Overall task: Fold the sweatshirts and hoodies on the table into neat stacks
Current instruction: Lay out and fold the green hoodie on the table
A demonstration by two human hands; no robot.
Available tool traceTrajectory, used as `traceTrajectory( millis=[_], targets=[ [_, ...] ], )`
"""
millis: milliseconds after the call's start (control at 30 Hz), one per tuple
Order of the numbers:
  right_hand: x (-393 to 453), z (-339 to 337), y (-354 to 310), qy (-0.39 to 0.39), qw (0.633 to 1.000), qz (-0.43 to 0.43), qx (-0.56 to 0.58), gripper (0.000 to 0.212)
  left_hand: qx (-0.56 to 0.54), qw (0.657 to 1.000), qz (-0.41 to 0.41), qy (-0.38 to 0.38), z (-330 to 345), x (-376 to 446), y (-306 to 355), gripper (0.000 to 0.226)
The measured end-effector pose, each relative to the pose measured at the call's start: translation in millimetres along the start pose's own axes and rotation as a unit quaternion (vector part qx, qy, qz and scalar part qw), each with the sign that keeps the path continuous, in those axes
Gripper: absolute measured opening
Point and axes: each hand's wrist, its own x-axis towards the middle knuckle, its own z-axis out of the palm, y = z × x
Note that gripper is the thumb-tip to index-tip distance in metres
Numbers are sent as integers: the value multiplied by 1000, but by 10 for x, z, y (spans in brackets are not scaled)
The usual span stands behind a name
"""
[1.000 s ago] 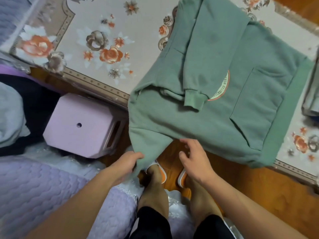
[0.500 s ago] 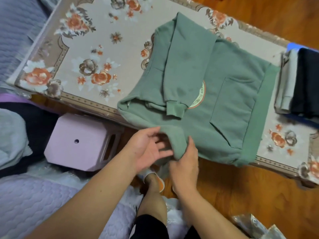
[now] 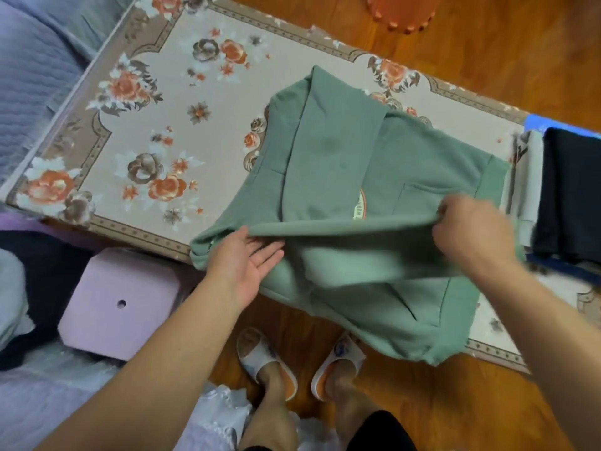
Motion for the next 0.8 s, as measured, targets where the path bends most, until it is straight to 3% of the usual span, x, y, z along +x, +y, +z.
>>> traceTrajectory(
  millis=[67, 133, 233, 300, 367, 433, 500, 567, 633, 700, 733, 800],
  targets=[
    [560, -219, -195, 91, 994, -51, -19, 21, 107, 994, 21, 15, 156, 154, -59, 34],
    [1132, -313, -467, 173, 983, -67, -9, 27, 251, 965, 63, 47, 243, 370, -161, 28],
    [1725, -114, -797, 236, 964, -100, 71, 56, 504, 844, 151, 100, 240, 618, -270, 44],
    [1840, 200, -903, 160, 966, -121, 161, 60, 591, 773, 197, 117, 206, 679, -349, 51],
    [1795, 589, -838, 21, 966, -87, 241, 59, 653, 715, 212, 129, 219, 700, -396, 55],
    [1765, 929, -701, -97, 947, -3, 305, 58, 706, 652, 230, 153, 247, 744, -402, 58],
    [1855, 1140, -579, -137, 905, 109, 386, 60, 736, 598, 263, 178, 333, 836, -369, 61],
    [2002, 1222, -547, -122, 841, 206, 485, 59, 733, 599, 265, 185, 413, 958, -313, 64],
    [2074, 1176, -584, -114, 752, 260, 595, 52, 726, 616, 248, 180, 471, 1082, -240, 60],
    [2088, 1128, -598, -130, 673, 280, 672, 30, 723, 627, 233, 172, 480, 1149, -142, 43],
    [2061, 1044, -602, -138, 653, 272, 693, 22, 724, 627, 236, 163, 470, 1137, -91, 34],
    [2075, 886, -618, -145, 647, 214, 717, 20, 713, 636, 248, 159, 415, 1033, -20, 28]
  ],
)
